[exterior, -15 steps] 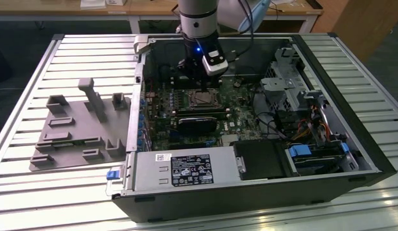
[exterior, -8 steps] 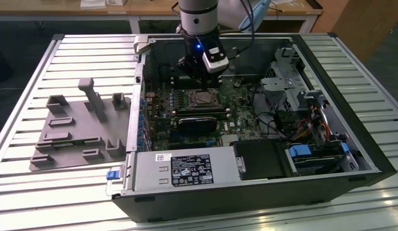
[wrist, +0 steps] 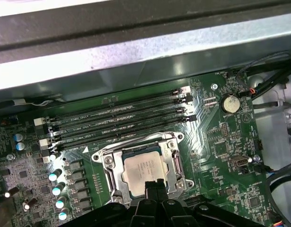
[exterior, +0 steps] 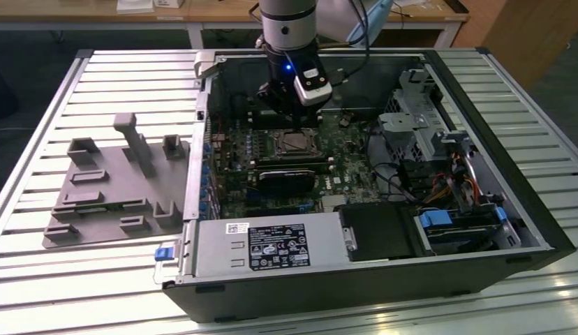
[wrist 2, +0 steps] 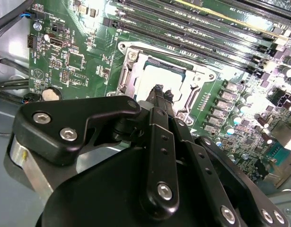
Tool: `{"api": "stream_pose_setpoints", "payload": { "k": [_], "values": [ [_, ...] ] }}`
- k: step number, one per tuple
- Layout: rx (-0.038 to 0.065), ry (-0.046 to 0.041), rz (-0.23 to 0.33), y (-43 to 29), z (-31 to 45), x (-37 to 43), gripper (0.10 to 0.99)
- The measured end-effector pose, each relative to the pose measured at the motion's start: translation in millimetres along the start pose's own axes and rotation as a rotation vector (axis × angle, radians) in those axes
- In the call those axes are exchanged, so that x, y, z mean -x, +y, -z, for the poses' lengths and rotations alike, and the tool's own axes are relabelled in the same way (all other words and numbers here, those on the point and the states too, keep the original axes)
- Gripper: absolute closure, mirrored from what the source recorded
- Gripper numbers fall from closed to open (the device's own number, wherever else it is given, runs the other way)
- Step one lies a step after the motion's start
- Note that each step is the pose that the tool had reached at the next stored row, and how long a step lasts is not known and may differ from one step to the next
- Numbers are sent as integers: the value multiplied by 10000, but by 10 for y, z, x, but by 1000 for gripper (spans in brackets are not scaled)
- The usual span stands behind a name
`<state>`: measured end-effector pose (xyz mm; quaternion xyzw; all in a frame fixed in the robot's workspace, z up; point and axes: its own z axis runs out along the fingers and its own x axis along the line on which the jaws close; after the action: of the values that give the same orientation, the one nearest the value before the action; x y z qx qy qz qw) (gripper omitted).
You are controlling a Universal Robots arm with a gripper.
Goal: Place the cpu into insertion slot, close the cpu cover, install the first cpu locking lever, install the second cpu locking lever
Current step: 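Install the second cpu locking lever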
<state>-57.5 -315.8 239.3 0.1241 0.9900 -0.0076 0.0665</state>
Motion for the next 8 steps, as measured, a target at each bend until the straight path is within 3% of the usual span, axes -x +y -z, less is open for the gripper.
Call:
{"api": "stream_pose_setpoints", "payload": {
  "k": [8],
  "values": [
    [1,0,1,-79,-3,20,984]
  ]
}}
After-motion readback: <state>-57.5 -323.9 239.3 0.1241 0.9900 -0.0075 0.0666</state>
